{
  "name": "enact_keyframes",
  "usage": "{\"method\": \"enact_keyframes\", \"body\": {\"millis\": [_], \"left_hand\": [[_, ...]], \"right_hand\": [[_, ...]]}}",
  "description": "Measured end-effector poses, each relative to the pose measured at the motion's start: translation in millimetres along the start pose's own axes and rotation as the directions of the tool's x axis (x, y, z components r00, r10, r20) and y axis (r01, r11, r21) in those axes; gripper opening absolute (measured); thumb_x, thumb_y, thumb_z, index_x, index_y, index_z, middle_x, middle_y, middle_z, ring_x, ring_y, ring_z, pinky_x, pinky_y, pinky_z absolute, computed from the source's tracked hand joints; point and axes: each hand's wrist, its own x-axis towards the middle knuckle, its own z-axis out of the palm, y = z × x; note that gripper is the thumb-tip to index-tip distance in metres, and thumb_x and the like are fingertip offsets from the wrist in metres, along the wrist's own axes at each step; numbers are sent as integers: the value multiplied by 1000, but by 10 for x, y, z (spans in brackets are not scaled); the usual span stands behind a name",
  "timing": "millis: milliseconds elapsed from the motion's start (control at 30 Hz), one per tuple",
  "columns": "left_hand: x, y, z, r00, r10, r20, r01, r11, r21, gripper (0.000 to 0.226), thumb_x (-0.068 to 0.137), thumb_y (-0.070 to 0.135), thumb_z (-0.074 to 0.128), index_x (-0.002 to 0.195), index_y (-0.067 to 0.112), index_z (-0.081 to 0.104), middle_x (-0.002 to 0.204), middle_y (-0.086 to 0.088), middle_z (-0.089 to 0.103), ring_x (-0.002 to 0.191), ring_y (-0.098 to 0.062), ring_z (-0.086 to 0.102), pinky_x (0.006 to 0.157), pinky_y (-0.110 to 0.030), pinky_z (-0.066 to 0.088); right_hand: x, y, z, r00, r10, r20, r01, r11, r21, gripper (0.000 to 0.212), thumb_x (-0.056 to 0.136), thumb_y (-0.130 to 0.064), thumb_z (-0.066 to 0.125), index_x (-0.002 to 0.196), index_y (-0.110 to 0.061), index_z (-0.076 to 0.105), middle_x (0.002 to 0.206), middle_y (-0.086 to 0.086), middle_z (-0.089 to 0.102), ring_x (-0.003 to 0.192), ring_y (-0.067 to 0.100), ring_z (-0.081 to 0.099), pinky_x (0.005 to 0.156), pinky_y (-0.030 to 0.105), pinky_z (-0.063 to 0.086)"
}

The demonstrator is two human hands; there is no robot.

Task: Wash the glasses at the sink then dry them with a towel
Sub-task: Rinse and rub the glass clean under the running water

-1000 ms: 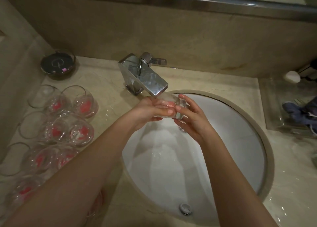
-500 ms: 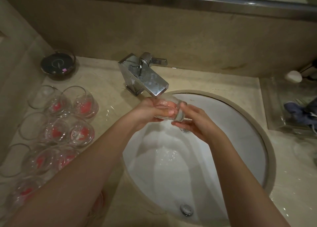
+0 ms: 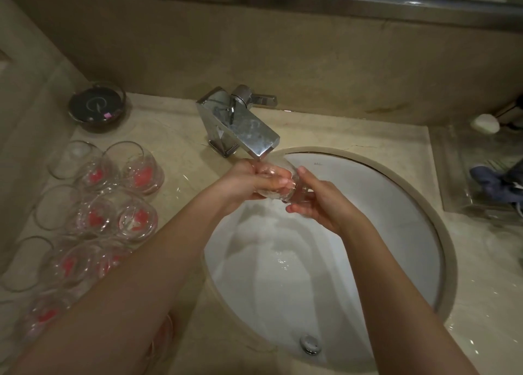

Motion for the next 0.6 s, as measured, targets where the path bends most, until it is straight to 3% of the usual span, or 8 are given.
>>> {"method": "enact_keyframes", "body": {"millis": [67,167,267,333,400,467,533,600], "left_hand": [[0,-17,-13,1000,-6,9,6,1000,-8,15,85,9,69,99,15,70,93,-5,75,92,-15,71,88,-29,53],[1,-30,-13,1000,-17,7,17,999,-39,13,87,10,67,99,15,69,89,2,75,88,-9,71,77,-19,53],[17,-48,-13,1000,-26,-15,25,998,-61,17,85,7,69,100,14,69,88,1,76,85,-9,71,73,-19,53],[10,-54,-5,999,-30,-17,29,998,-63,17,83,7,69,99,13,69,88,0,75,85,-10,72,73,-19,54],[-2,-64,5,1000,-27,-14,26,998,-64,15,84,9,69,97,15,69,87,0,75,84,-10,72,77,-21,54],[-4,-65,9,1000,-23,-10,22,996,-81,16,86,9,68,100,15,70,89,-1,75,86,-12,71,79,-24,53],[5,-57,-3,1000,-16,-14,14,992,-126,16,86,8,67,101,14,71,94,-6,74,90,-16,71,78,-26,55],[11,-38,-19,1000,-9,-16,6,986,-167,14,85,6,67,97,12,73,94,-7,74,90,-17,71,76,-26,54]], "right_hand": [[7,28,-13,997,-70,13,70,998,-5,28,90,-19,64,115,-6,62,105,13,66,82,22,69,69,26,57],[40,64,-55,985,-174,15,175,984,-32,45,79,3,71,117,-18,58,117,3,60,96,22,65,83,32,55],[26,28,-27,994,-105,9,105,994,-21,37,86,-22,67,121,-11,60,116,10,64,96,23,69,78,29,57],[16,-20,8,1000,24,-17,-24,1000,-3,52,91,-48,54,115,-3,65,107,19,69,92,29,71,69,27,58],[16,-42,24,997,76,-32,-77,997,-28,52,96,-49,48,106,-2,68,92,18,72,78,28,71,61,24,56],[16,-15,7,999,27,-17,-27,999,-37,36,97,-37,53,104,-5,68,88,11,71,73,23,70,60,22,54],[13,20,-15,998,-68,8,68,998,-10,23,91,-19,64,112,-10,64,106,10,68,85,21,69,69,24,55],[22,81,-22,988,-152,18,151,988,24,41,83,-3,70,121,-13,59,121,8,62,94,18,67,71,25,53]]}}
